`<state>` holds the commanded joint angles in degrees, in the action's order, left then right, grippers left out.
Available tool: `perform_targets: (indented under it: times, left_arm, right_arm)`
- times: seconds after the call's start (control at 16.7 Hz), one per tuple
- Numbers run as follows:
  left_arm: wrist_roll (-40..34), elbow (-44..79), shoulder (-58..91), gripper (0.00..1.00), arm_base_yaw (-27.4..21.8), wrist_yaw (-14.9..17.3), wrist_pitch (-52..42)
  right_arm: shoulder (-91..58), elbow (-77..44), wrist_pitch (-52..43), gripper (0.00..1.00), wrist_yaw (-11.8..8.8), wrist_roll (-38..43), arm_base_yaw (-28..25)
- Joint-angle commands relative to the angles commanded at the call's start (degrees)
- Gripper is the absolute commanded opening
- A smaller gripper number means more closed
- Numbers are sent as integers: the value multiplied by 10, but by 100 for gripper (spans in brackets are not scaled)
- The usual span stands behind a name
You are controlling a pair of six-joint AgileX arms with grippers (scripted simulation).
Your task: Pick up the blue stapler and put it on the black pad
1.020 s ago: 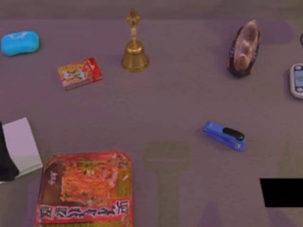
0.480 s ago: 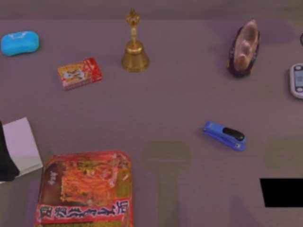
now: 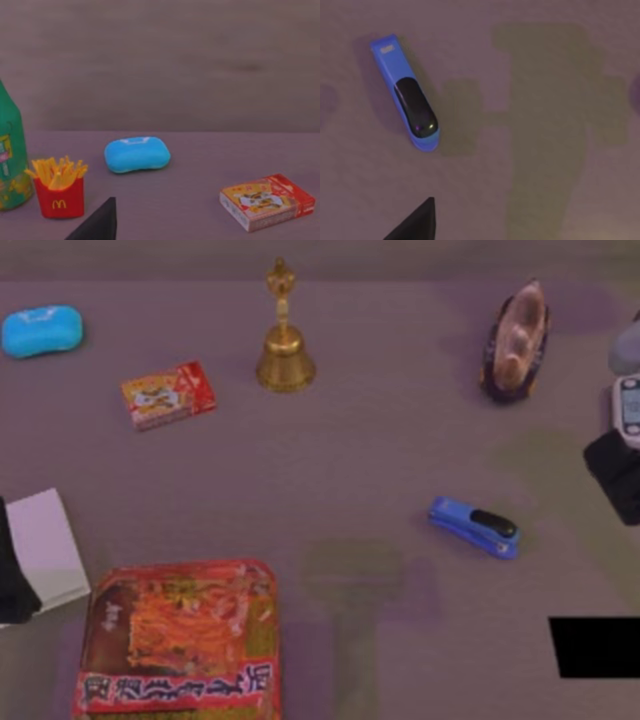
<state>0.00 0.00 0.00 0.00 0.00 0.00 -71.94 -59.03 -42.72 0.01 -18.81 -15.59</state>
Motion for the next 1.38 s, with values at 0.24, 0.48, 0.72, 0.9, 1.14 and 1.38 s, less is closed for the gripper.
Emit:
perform_targets:
  times: [0.24,0.48,0.72,0.9,1.14,1.38]
  left_arm:
    - [0,0,0,100,0,0,0]
    - [0,0,0,100,0,0,0]
    - [0,0,0,100,0,0,0]
    - [0,0,0,100,0,0,0]
    - [0,0,0,100,0,0,0]
    - [0,0,0,100,0,0,0]
  right_arm:
    - [-219,-175,-131,100,0,-57,-47]
    - [-378,-316,-226,100,-1,-99,-83]
    - [-464,-399,-275,100,-2,-122,-102]
    - [-474,-408,-280,100,-2,-125,-105]
    - [-473,-405,-277,100,-2,-124,-102]
    - [-492,-358,-212,100,-2,-124,-105]
